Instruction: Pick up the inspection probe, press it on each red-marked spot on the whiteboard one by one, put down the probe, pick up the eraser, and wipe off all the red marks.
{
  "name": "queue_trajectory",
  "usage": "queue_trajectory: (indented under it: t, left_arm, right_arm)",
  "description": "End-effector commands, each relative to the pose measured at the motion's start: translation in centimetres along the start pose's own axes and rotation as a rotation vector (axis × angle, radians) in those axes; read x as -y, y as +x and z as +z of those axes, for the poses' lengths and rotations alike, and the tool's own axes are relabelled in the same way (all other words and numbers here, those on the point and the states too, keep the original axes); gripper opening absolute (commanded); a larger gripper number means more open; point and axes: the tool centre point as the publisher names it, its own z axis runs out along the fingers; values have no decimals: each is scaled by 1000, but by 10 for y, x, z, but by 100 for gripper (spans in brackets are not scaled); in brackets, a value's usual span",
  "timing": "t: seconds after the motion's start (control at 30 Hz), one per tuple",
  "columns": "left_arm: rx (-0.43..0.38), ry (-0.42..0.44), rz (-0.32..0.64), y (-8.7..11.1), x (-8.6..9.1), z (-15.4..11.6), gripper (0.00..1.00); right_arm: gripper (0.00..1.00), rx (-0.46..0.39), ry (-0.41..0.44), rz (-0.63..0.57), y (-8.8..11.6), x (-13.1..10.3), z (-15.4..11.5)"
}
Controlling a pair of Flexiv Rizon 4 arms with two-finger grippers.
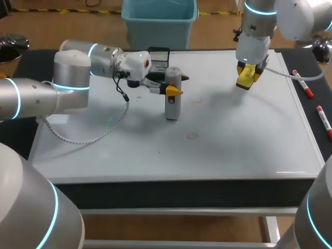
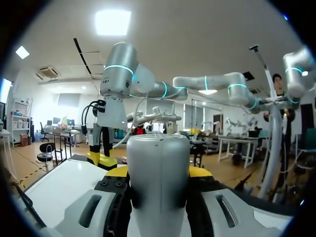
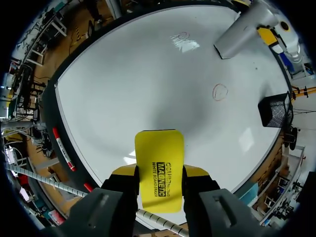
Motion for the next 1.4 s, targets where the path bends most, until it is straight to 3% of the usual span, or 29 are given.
queue_trajectory:
  t: [0.03, 0.83, 1.13, 1.4]
  left_arm:
    - [-10, 5, 1, -2, -4, 0, 0]
    - [-9, 20, 15, 2, 3, 1, 0]
    - [144, 27, 84, -6, 48, -31, 0]
    - [255, 35, 74, -12, 58, -71, 0]
  right_arm:
    - [0, -3, 0, -2, 0, 1, -1]
    - [0, -3, 0, -2, 0, 1, -1]
    - [0, -3, 0, -2, 0, 1, -1]
    - [0, -3, 0, -2, 0, 1, -1]
